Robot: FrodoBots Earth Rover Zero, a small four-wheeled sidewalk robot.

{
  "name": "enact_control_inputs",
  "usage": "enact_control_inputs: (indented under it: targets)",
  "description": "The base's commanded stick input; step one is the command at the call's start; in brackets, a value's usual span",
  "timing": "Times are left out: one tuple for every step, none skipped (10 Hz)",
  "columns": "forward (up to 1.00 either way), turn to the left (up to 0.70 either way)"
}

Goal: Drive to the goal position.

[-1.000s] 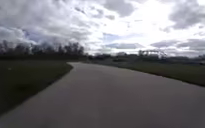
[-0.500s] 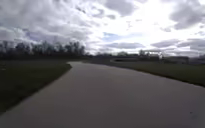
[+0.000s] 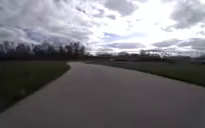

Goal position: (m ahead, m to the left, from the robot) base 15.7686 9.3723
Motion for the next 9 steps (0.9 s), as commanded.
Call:
enact_control_inputs:
  targets:
    - [0.99, 0.00]
    - [0.99, 0.00]
    - [1.00, -0.04]
    - [0.99, -0.10]
    - [0.99, -0.16]
    - [0.99, -0.12]
    - [0.99, 0.00]
    - [0.99, 0.00]
    - [0.99, 0.00]
